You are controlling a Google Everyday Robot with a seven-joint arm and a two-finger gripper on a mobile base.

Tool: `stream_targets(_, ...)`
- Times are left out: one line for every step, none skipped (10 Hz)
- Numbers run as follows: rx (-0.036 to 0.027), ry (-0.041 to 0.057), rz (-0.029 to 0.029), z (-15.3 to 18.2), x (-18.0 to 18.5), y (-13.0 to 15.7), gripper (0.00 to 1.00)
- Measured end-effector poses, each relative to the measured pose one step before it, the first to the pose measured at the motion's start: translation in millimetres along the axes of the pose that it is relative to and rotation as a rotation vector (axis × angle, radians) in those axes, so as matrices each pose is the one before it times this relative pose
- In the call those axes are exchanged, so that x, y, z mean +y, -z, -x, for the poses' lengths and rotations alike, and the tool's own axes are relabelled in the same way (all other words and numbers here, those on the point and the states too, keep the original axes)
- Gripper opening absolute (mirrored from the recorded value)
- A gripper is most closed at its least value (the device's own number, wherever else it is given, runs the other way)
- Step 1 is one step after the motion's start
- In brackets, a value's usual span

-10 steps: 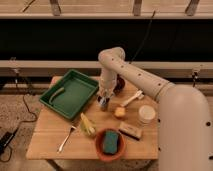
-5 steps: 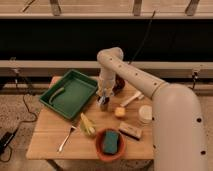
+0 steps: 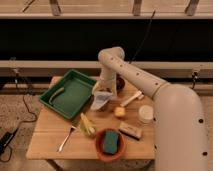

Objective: Place towel in metal cup

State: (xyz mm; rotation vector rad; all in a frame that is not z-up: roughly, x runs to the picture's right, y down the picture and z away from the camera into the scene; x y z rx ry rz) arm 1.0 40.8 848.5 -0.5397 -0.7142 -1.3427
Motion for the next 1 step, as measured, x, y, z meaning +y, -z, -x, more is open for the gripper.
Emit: stream_targets(-0.00004, 0.00224, -0.00007, 0.04, -1.56, -0.26, 0.77)
